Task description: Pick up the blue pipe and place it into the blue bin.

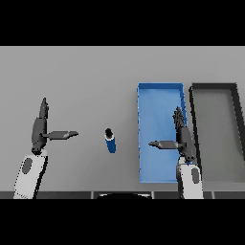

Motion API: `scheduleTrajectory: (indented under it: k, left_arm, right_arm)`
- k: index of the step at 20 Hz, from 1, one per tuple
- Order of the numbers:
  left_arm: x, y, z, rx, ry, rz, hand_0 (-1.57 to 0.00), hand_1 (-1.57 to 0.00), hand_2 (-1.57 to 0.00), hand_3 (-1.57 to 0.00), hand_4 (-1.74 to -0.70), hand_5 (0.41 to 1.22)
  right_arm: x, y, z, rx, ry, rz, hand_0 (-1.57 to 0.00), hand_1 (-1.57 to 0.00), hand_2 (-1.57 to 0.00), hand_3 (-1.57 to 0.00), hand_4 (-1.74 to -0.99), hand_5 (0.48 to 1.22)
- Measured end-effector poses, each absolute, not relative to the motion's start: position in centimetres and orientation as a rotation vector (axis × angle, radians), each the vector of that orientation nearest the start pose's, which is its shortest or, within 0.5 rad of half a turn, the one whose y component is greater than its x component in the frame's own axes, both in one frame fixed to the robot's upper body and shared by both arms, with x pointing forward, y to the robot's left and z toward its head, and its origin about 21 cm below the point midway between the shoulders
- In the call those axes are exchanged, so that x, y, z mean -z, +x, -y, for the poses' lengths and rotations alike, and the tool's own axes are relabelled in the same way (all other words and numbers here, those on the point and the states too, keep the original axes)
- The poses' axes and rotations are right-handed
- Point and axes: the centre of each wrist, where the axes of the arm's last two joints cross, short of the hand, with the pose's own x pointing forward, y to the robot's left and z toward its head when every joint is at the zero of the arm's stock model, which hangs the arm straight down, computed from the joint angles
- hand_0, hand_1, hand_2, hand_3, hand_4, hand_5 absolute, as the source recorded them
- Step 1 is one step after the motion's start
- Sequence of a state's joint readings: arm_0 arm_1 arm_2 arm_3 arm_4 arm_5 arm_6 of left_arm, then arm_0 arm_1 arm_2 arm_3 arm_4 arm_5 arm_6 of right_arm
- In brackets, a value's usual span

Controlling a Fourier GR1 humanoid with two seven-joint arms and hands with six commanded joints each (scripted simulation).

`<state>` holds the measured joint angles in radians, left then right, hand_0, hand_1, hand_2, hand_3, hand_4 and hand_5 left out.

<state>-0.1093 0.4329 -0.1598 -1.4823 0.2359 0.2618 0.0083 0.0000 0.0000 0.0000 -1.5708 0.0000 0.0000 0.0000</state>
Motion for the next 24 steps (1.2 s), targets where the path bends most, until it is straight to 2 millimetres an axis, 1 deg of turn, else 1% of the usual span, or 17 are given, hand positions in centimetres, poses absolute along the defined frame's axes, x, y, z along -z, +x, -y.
scheduleTrajectory:
  k: [6, 7, 8, 9, 11, 12, 13, 14, 15, 16, 17, 19, 20, 22, 23, 24]
  left_arm:
    - [-2.7, 26.7, -29.0, 0.088, 0.249, 1.561, 0.00, 0.00, 0.00, 0.00, -1.07, 0.591]
    - [-3.4, 26.5, -29.9, 0.279, 0.175, 1.583, 0.00, 0.00, 0.00, 0.00, -1.07, 0.590]
    - [-3.9, 26.2, -31.1, 0.390, 0.138, 1.572, 0.00, 0.00, 0.00, 0.00, -1.07, 0.589]
    - [-4.5, 26.4, -31.5, 0.451, 0.099, 1.564, 0.00, 0.00, 0.00, 0.00, -1.08, 0.587]
    - [-4.7, 26.4, -32.1, 0.505, 0.062, 1.546, 0.00, 0.00, 0.00, 0.00, -1.08, 0.591]
    - [-4.5, 26.3, -32.3, 0.522, 0.049, 1.541, 0.00, 0.00, 0.00, 0.00, -1.08, 0.596]
    - [-4.7, 26.1, -32.4, 0.532, 0.043, 1.548, 0.00, 0.00, 0.00, 0.00, -1.08, 0.600]
    - [-4.5, 25.9, -32.0, 0.542, 0.038, 1.539, 0.00, 0.00, 0.00, 0.00, -1.08, 0.604]
    - [-4.4, 25.7, -32.3, 0.545, 0.017, 1.536, 0.00, 0.00, 0.00, 0.00, -1.09, 0.605]
    - [-4.5, 25.6, -32.4, 0.556, -0.001, 1.542, 0.00, 0.00, 0.00, 0.00, -1.09, 0.596]
    - [-4.8, 25.5, -31.9, 0.589, -0.051, 1.555, 0.00, 0.00, 0.00, 0.00, -1.10, 0.583]
    - [-4.5, 24.5, -30.8, 0.668, -0.132, 1.535, 0.00, 0.00, 0.00, 0.00, -1.10, 0.554]
    - [-4.4, 24.2, -30.6, 0.691, -0.166, 1.515, 0.00, 0.00, 0.00, 0.00, -1.11, 0.534]
    - [-4.6, 23.5, -29.3, 0.731, -0.225, 1.493, 0.00, 0.00, 0.00, 0.00, -1.14, 0.503]
    - [-4.2, 23.3, -28.2, 0.753, -0.251, 1.476, 0.00, 0.00, 0.00, 0.00, -1.16, 0.497]
    - [-3.8, 23.1, -27.2, 0.769, -0.278, 1.472, 0.00, 0.00, 0.00, 0.00, -1.17, 0.490]
  right_arm:
    - [0.4, 24.2, 22.9, 0.000, 0.003, 1.581, 0.00, 0.00, 0.00, 0.00, -1.225, 0.617]
    - [0.0, 23.5, 23.3, -0.119, -0.020, 1.643, 0.00, 0.00, 0.00, 0.00, -1.224, 0.618]
    - [0.0, 22.9, 23.6, -0.195, -0.040, 1.651, 0.00, 0.00, 0.00, 0.00, -1.225, 0.618]
    - [-0.3, 22.6, 23.6, -0.237, -0.045, 1.658, 0.00, 0.00, 0.00, 0.00, -1.225, 0.620]
    - [-0.3, 21.8, 23.6, -0.295, -0.071, 1.645, 0.00, 0.00, 0.00, 0.00, -1.215, 0.618]
    - [-0.5, 21.8, 23.3, -0.308, -0.083, 1.641, 0.00, 0.00, 0.00, 0.00, -1.203, 0.614]
    - [-0.7, 21.9, 23.8, -0.316, -0.102, 1.647, 0.00, 0.00, 0.00, 0.00, -1.196, 0.609]
    - [-1.0, 22.0, 23.8, -0.317, -0.107, 1.641, 0.00, 0.00, 0.00, 0.00, -1.186, 0.601]
    - [-1.0, 22.0, 23.5, -0.317, -0.110, 1.629, 0.00, 0.00, 0.00, 0.00, -1.185, 0.597]
    - [-1.0, 21.8, 23.7, -0.316, -0.117, 1.626, 0.00, 0.00, 0.00, 0.00, -1.186, 0.598]
    - [-0.9, 21.8, 23.5, -0.321, -0.119, 1.623, 0.00, 0.00, 0.00, 0.00, -1.187, 0.600]
    - [-1.1, 21.9, 23.7, -0.340, -0.113, 1.644, 0.00, 0.00, 0.00, 0.00, -1.198, 0.607]
    - [-1.0, 22.0, 23.9, -0.341, -0.107, 1.643, 0.00, 0.00, 0.00, 0.00, -1.201, 0.609]
    - [-1.0, 21.9, 23.7, -0.346, -0.101, 1.643, 0.00, 0.00, 0.00, 0.00, -1.208, 0.611]
    - [-1.2, 21.8, 23.5, -0.351, -0.098, 1.647, 0.00, 0.00, 0.00, 0.00, -1.208, 0.612]
    - [-1.4, 21.7, 23.8, -0.357, -0.106, 1.653, 0.00, 0.00, 0.00, 0.00, -1.211, 0.613]
